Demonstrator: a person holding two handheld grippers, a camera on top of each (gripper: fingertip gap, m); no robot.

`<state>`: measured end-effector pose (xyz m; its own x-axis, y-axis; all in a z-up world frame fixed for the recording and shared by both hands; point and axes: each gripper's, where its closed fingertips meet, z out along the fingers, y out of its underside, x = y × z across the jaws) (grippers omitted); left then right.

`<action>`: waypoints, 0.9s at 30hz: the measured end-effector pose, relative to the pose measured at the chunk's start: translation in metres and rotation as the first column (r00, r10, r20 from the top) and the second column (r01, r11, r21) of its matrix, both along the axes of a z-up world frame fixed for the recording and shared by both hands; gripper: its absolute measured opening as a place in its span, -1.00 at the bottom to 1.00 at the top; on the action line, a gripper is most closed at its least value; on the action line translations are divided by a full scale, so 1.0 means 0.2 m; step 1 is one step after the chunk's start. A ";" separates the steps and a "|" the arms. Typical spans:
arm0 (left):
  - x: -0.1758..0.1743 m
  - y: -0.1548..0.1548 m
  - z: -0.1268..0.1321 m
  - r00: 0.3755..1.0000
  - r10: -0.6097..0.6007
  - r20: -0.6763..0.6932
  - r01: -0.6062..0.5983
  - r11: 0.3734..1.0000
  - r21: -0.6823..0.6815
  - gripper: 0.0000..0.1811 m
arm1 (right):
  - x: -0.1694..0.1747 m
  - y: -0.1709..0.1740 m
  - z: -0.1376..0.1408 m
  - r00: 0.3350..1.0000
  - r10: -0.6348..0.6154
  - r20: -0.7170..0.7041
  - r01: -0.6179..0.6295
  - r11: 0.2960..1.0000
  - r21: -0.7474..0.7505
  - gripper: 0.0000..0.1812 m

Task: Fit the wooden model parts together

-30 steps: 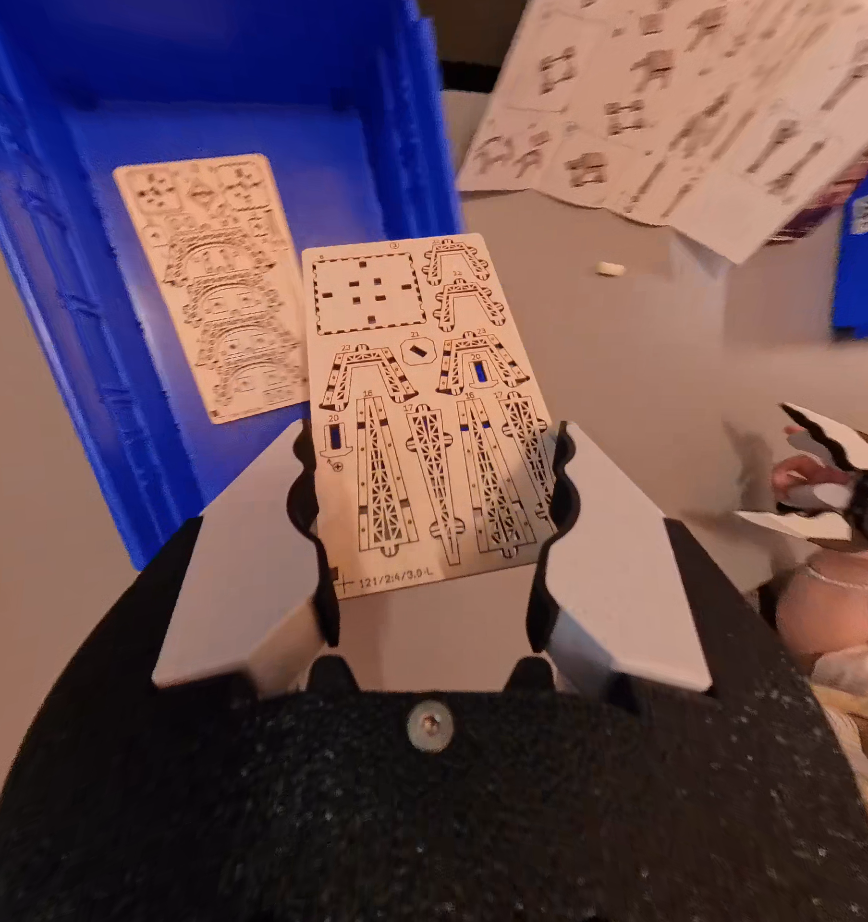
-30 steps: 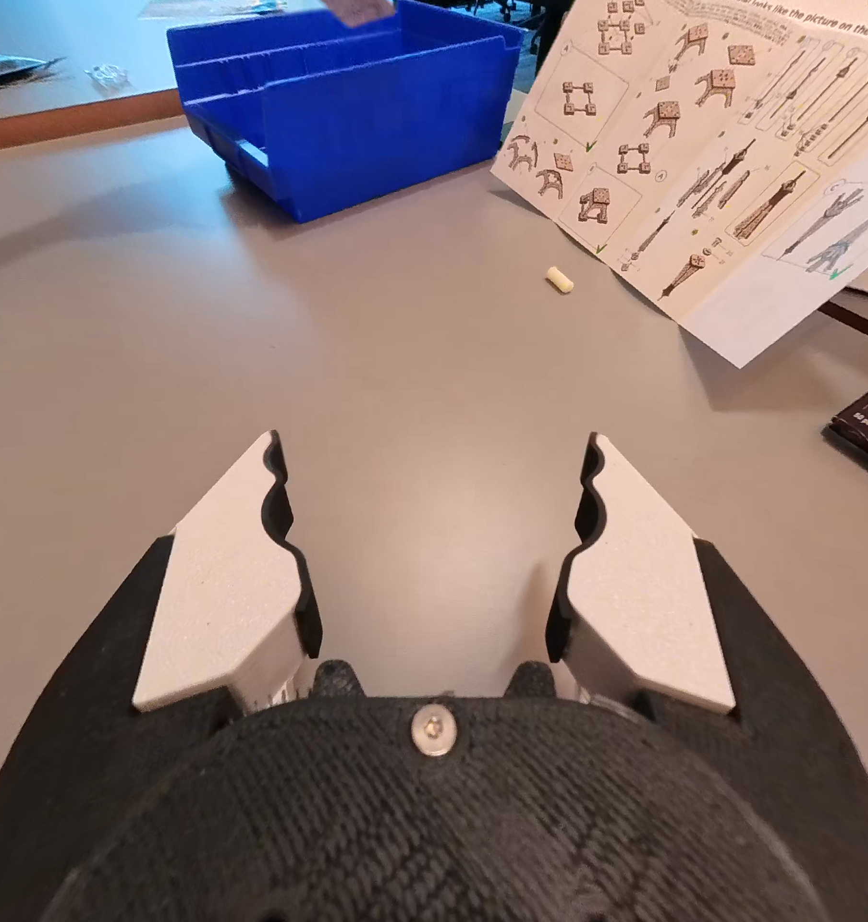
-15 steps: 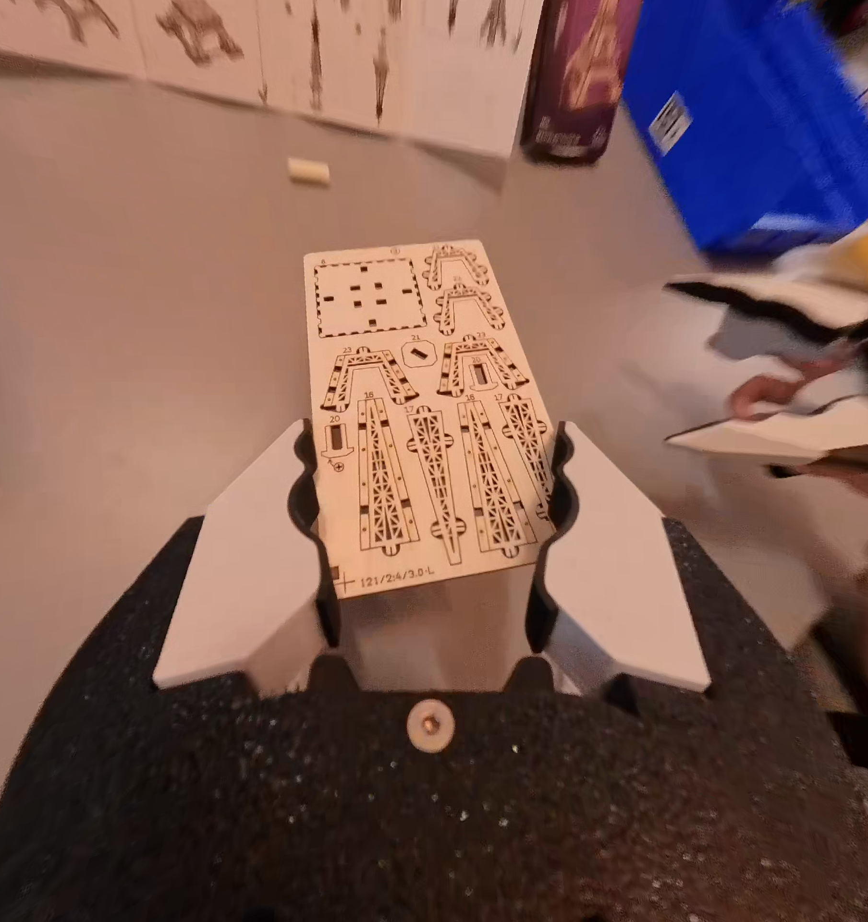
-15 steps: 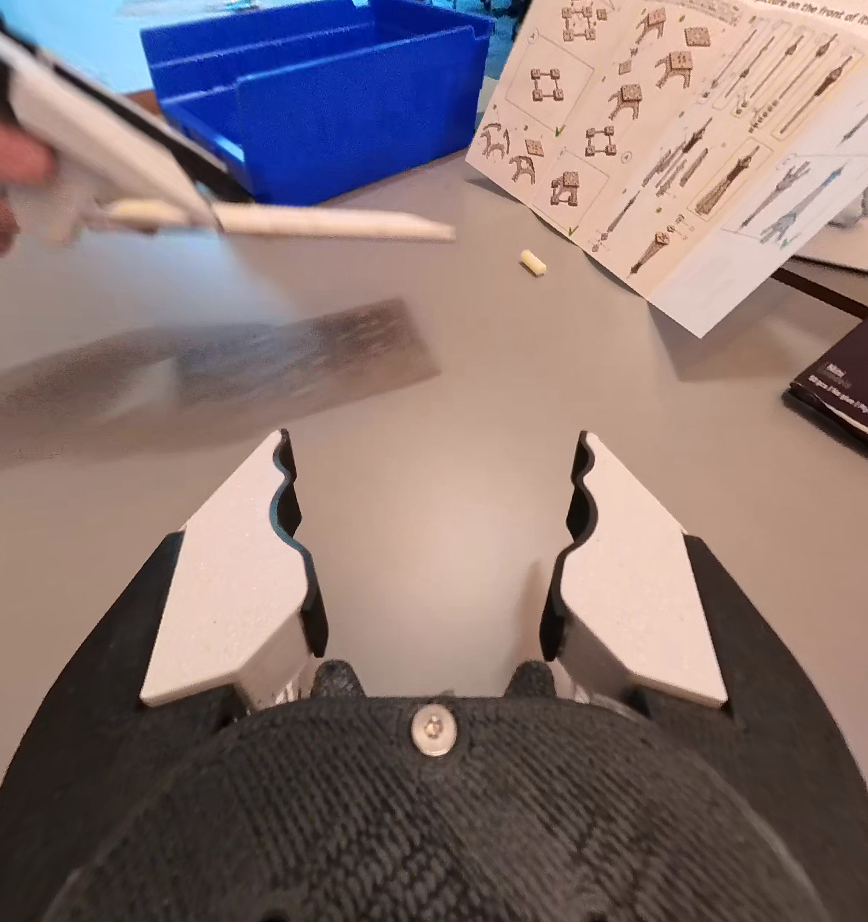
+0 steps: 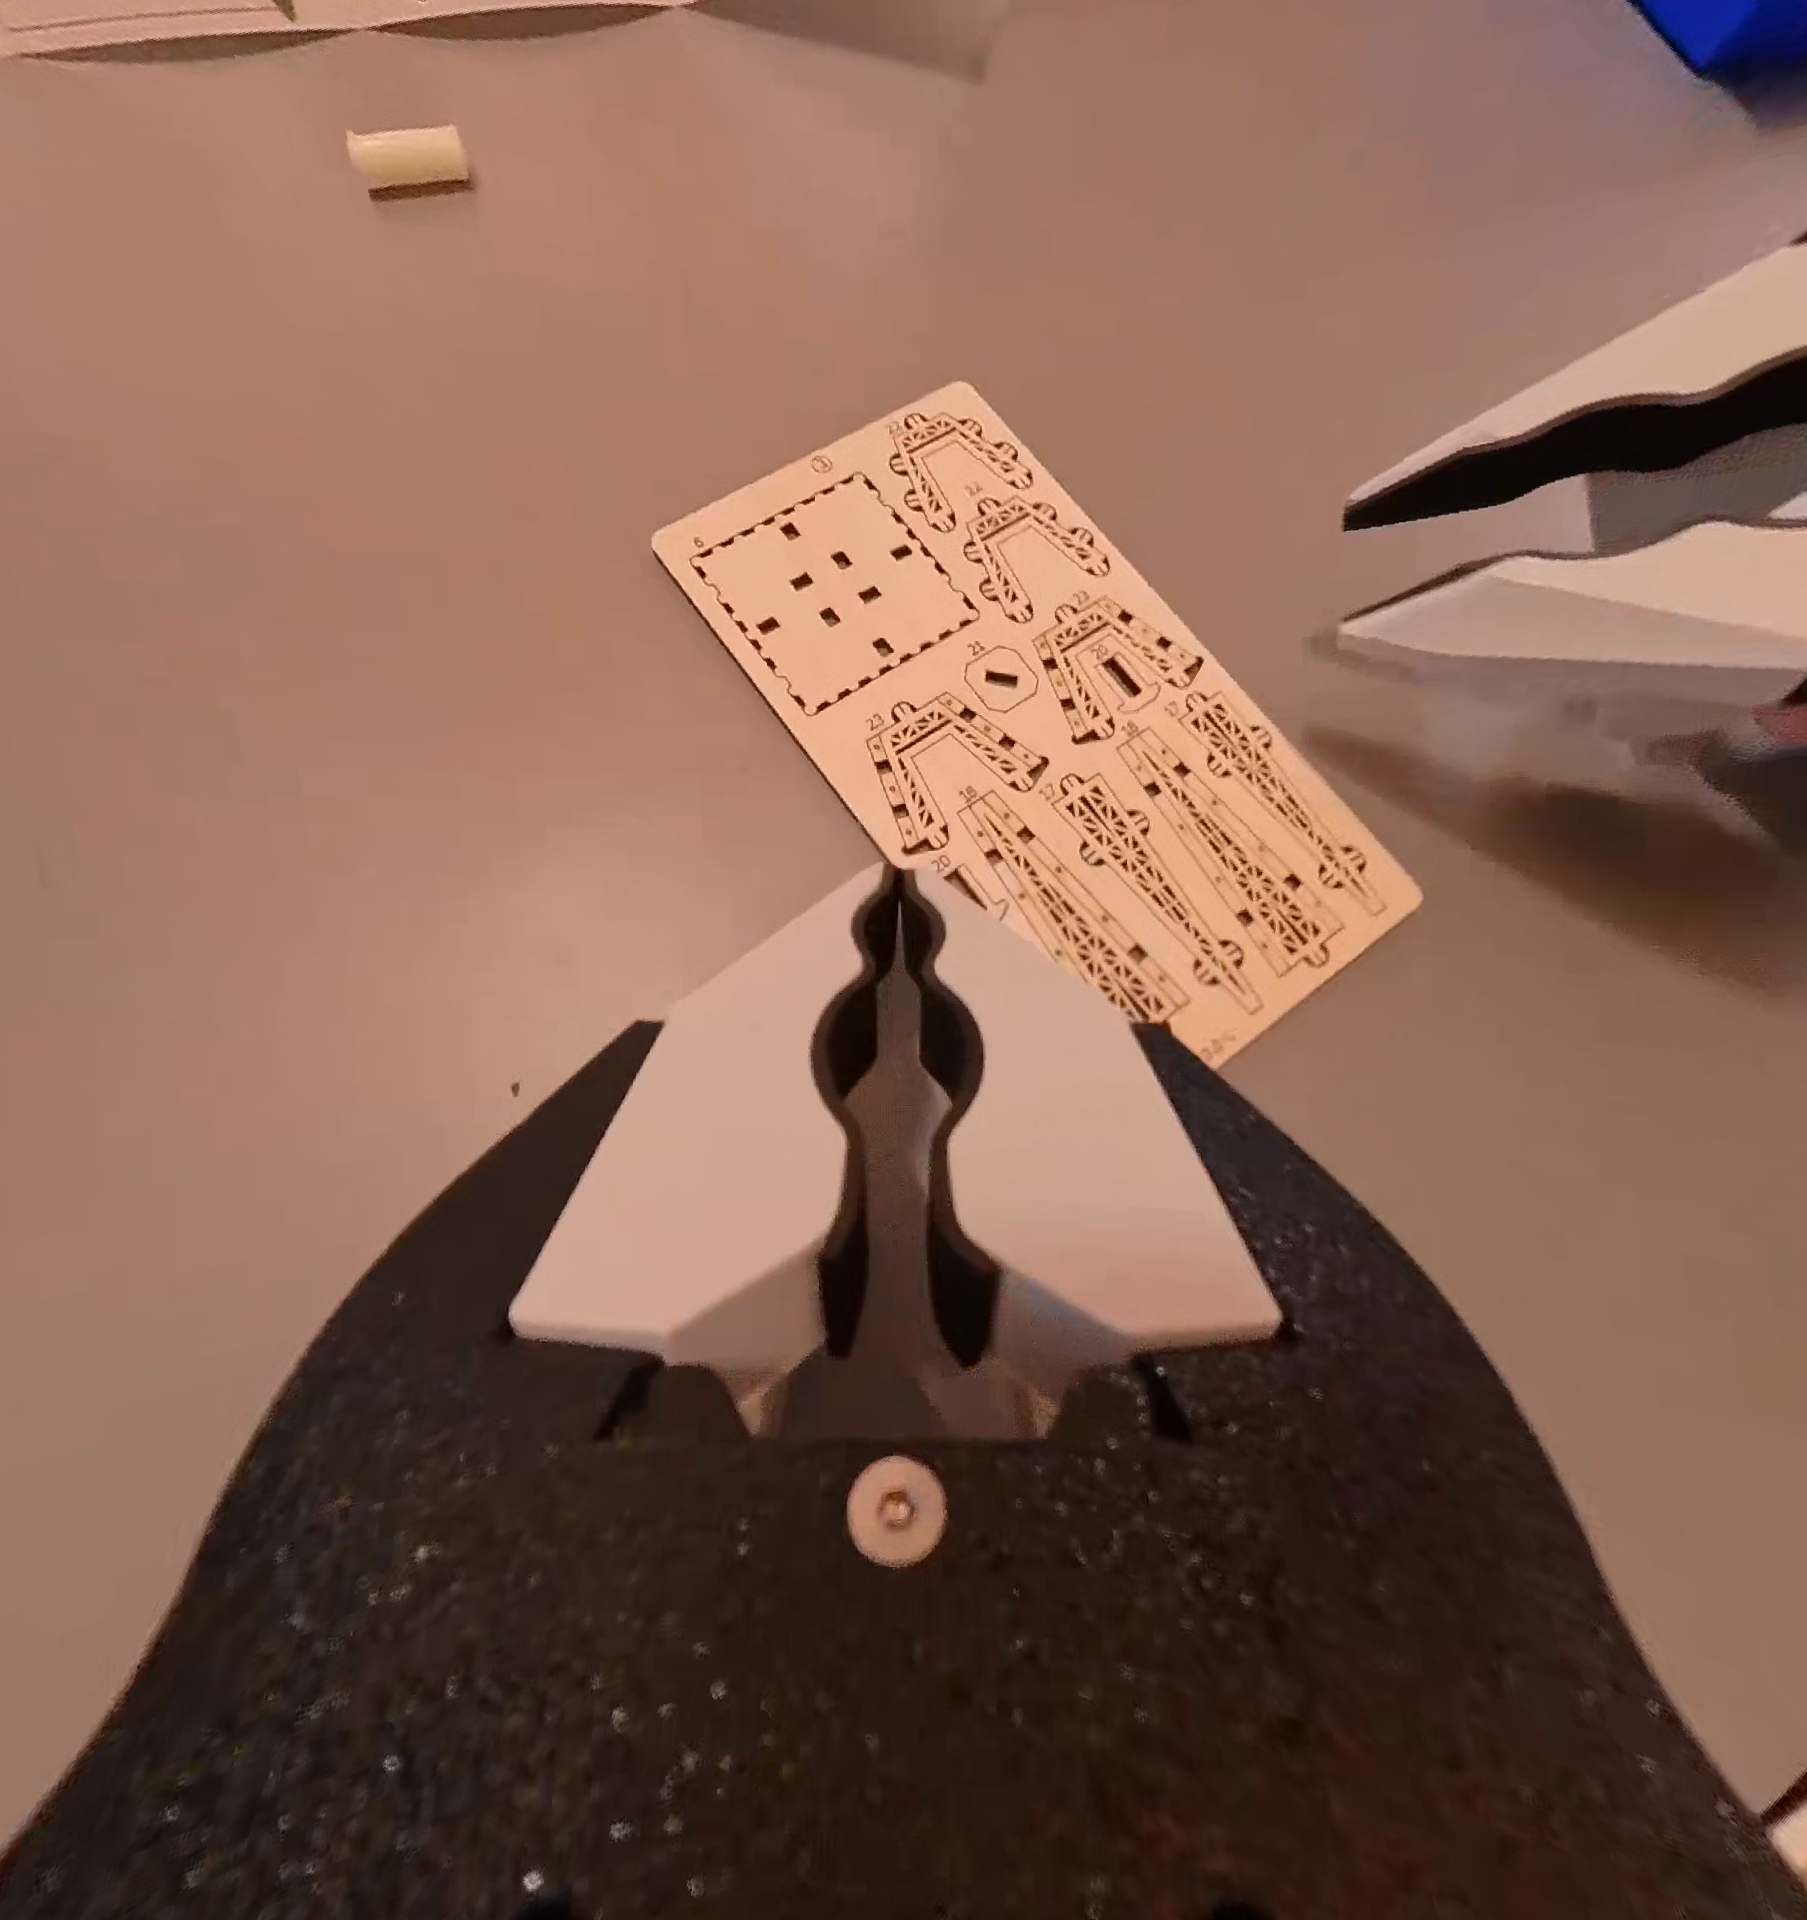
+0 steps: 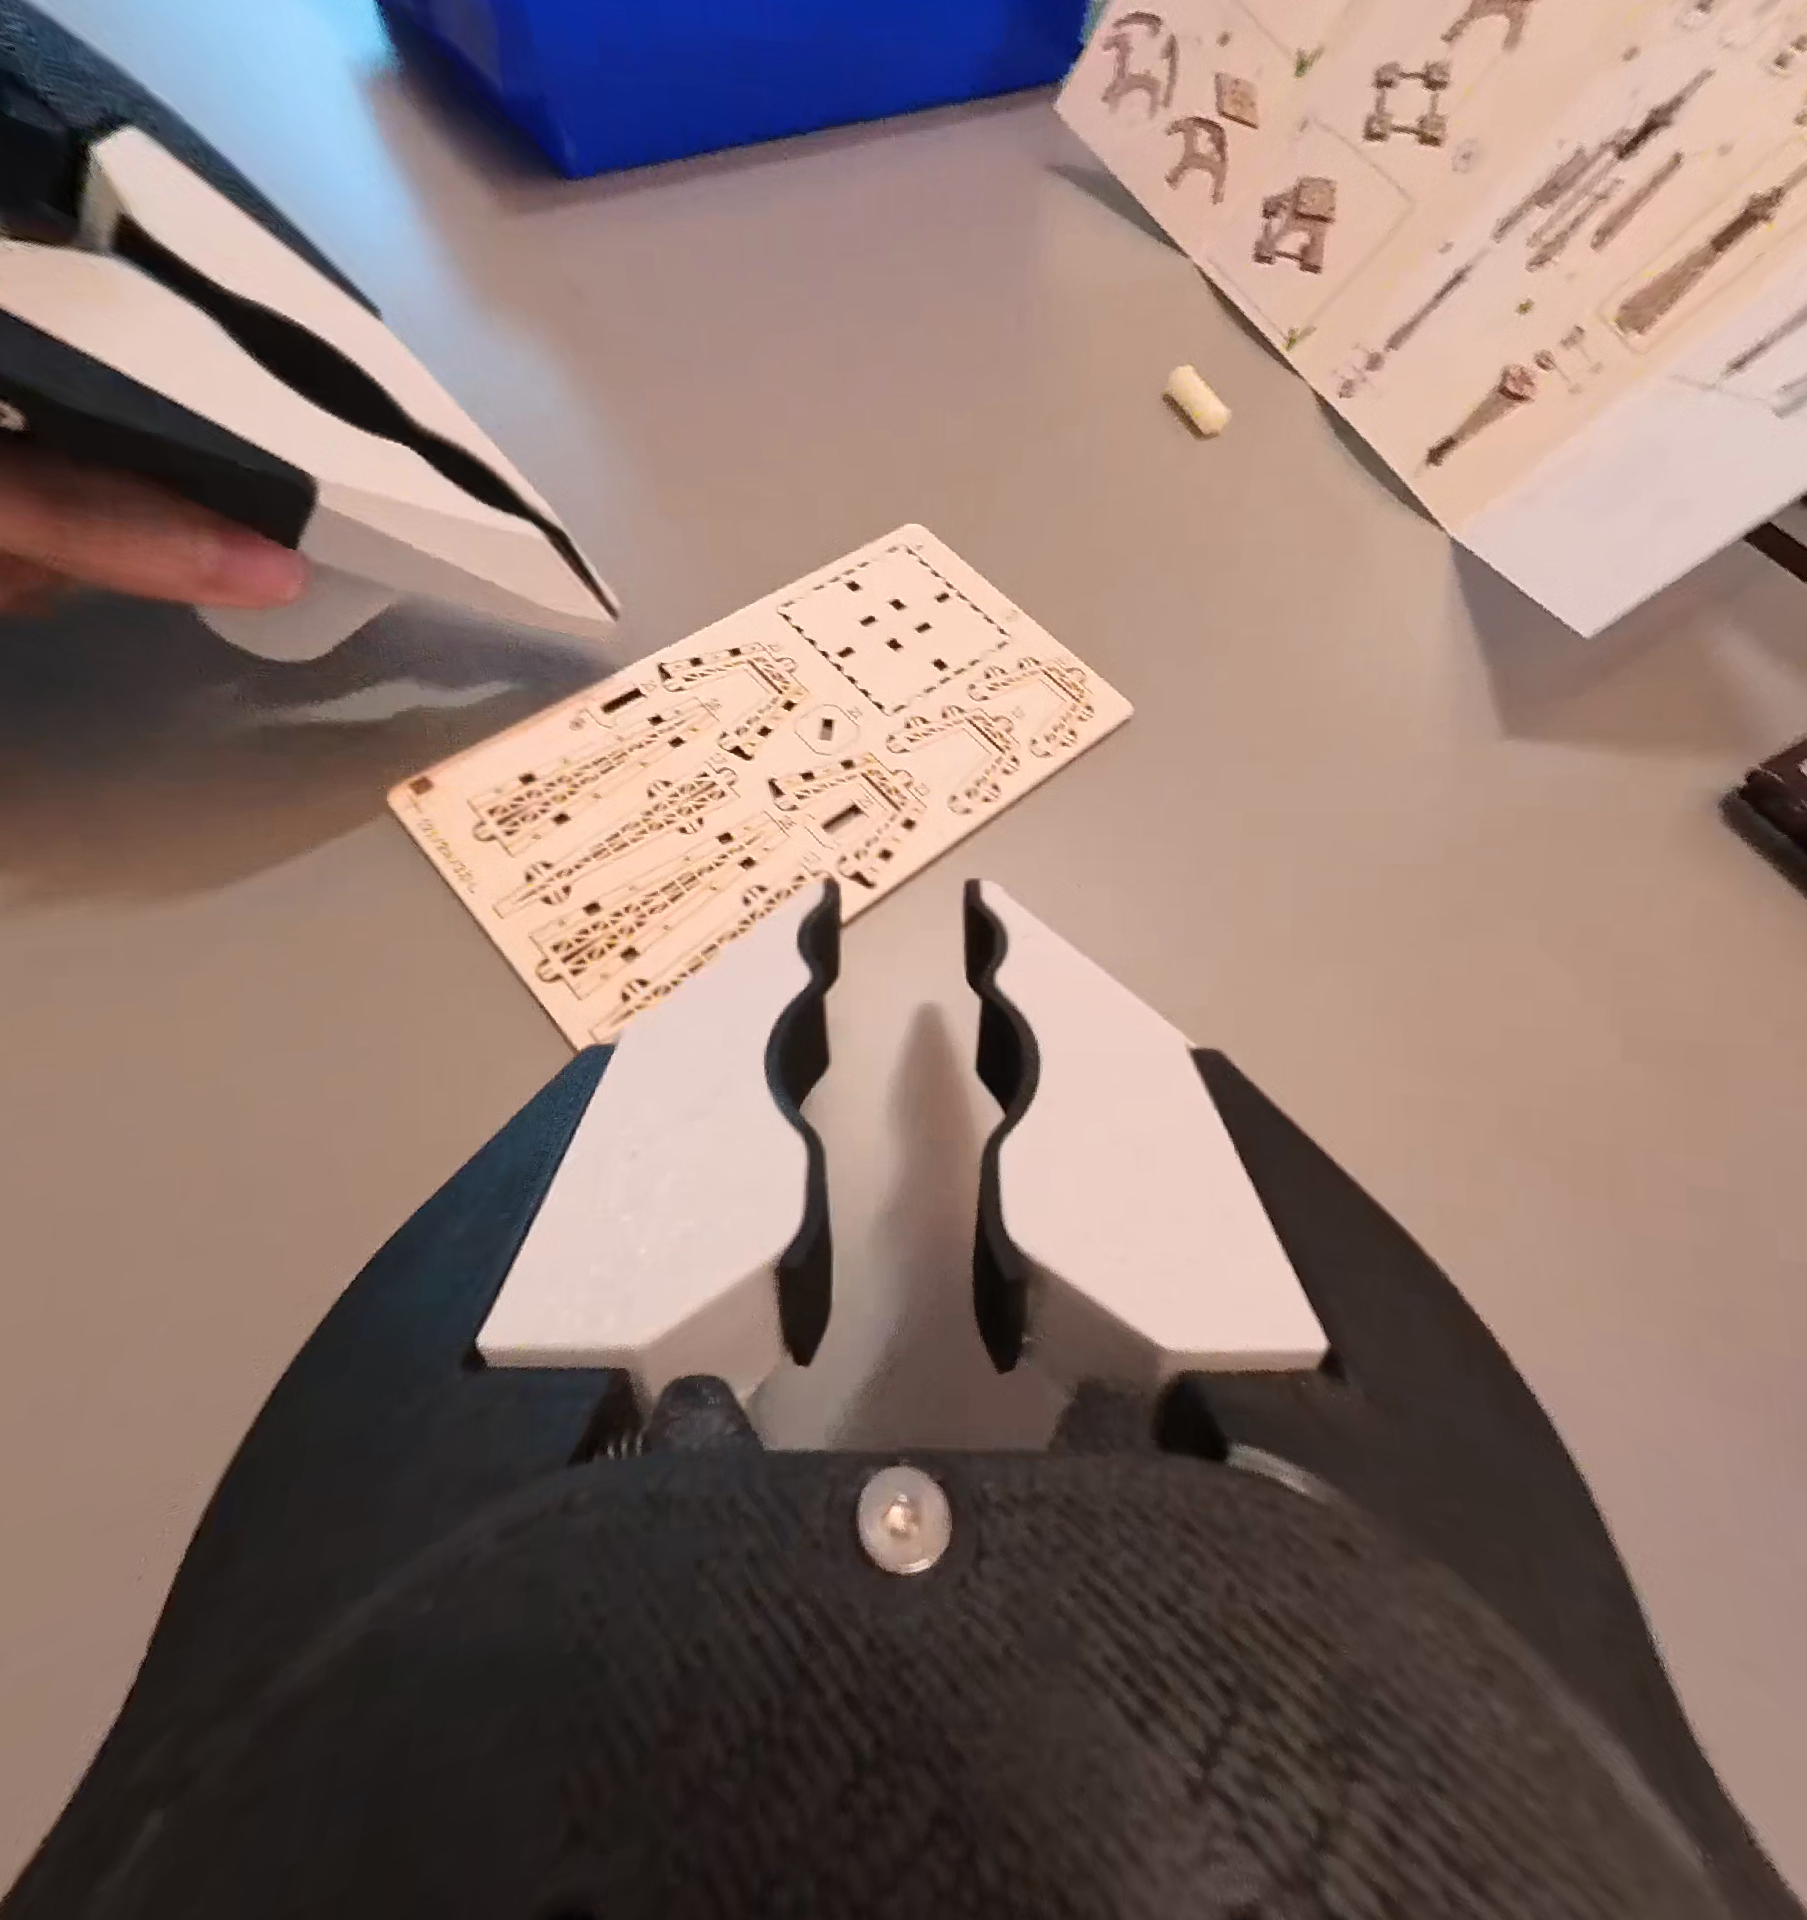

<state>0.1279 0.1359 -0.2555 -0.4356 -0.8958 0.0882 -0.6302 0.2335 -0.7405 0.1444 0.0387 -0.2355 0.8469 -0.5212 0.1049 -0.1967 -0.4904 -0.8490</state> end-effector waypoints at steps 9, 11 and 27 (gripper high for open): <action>0.13 0.00 0.09 0.969 -0.245 -0.023 0.245 0.969 -0.006 -1.00 | -0.03 0.06 0.04 1.000 0.009 -0.006 -0.009 1.000 0.003 -0.55; 0.18 0.02 0.11 0.958 -0.284 -0.042 0.282 0.958 -0.043 -1.00 | -0.04 0.06 0.07 0.998 -0.001 -0.067 0.005 0.998 0.058 -0.33; 0.26 -0.02 0.07 0.849 -0.527 -0.035 0.521 0.847 -0.104 -1.00 | 0.23 -0.01 0.03 0.929 -0.033 -0.368 0.024 0.999 -0.029 -0.17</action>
